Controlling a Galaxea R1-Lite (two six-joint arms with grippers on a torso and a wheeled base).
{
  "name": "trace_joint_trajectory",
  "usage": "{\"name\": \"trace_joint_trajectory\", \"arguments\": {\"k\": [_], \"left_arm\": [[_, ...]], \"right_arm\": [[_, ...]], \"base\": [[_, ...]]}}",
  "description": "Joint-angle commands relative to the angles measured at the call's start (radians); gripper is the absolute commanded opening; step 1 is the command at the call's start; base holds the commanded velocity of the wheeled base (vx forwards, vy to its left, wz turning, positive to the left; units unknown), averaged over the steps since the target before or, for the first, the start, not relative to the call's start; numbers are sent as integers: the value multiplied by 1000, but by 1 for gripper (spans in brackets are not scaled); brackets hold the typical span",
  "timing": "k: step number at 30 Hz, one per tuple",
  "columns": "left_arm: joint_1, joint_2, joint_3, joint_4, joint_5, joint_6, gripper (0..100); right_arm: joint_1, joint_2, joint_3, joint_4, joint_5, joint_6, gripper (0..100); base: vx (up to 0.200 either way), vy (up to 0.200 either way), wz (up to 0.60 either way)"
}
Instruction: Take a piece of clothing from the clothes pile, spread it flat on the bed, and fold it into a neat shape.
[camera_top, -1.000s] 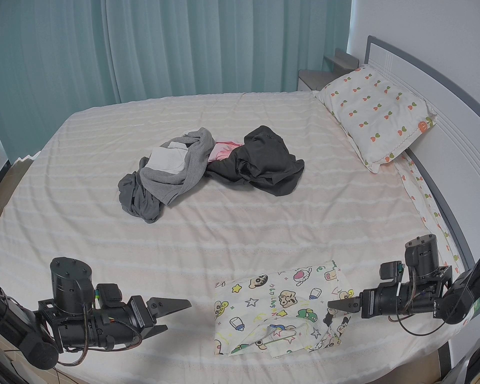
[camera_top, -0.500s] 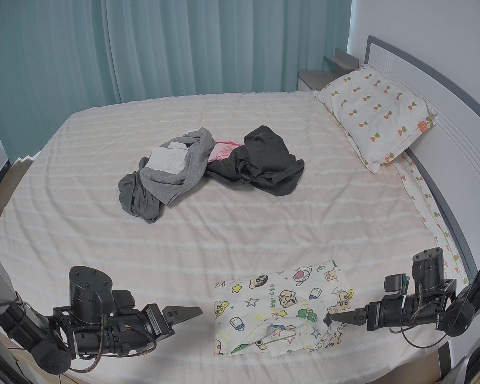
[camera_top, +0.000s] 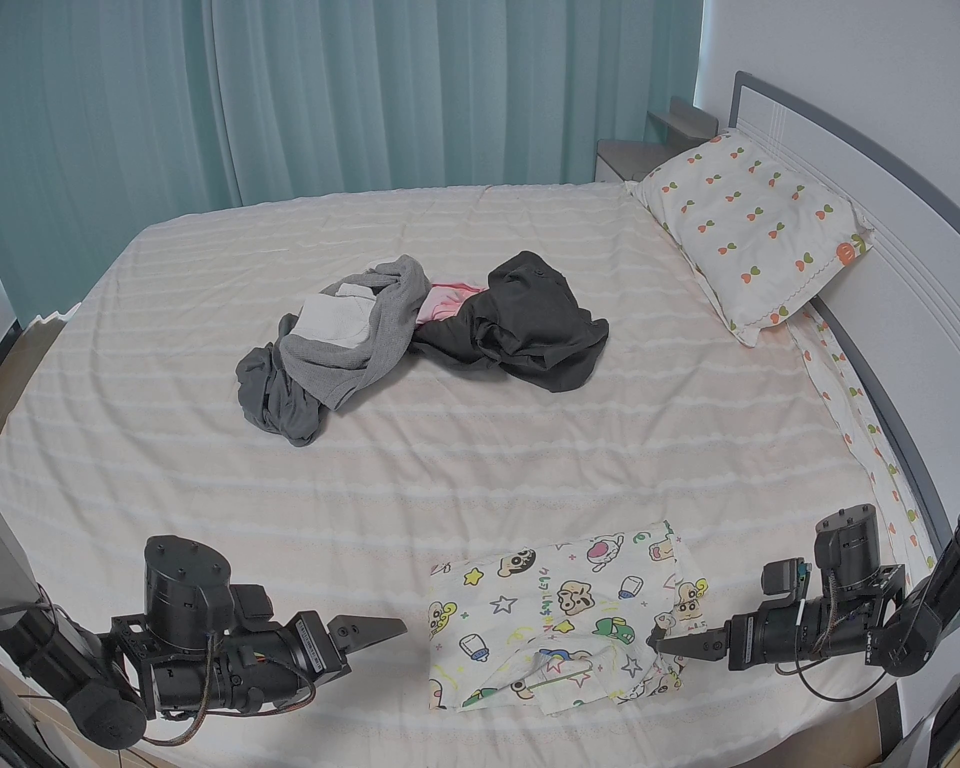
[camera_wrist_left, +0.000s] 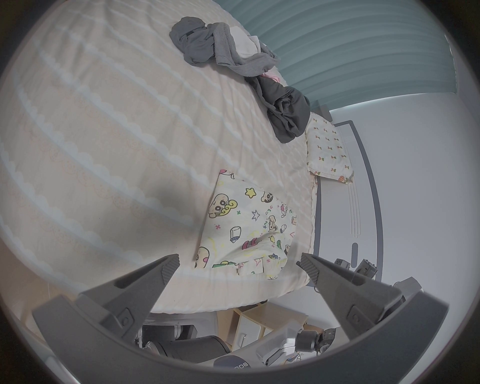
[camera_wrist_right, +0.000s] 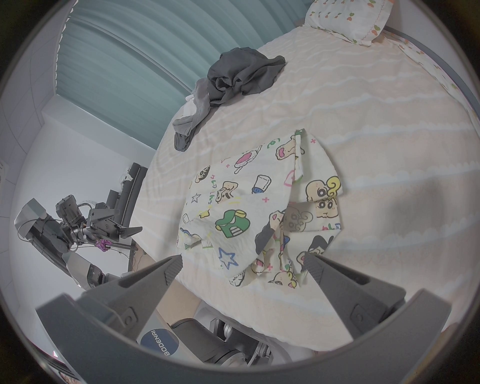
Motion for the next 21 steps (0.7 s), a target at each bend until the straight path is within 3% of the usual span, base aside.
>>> {"name": "trace_joint_trajectory", "arguments": {"k": [1,7,16,21], "left_arm": [[-1,11,0,0,0,0,100],[-1,12,0,0,0,0,100],[1,8,0,0,0,0,100],[4,12,0,0,0,0,100]], "right_arm": [[2,7,0,0,0,0,100],[1,15,2,0,0,0,100],[18,20,-6,-3,0,0,100],[30,82,-3,-135,-9,34,100]], "base": [[-200,0,0],[-200,0,0],[0,0,0],[0,0,0]]}}
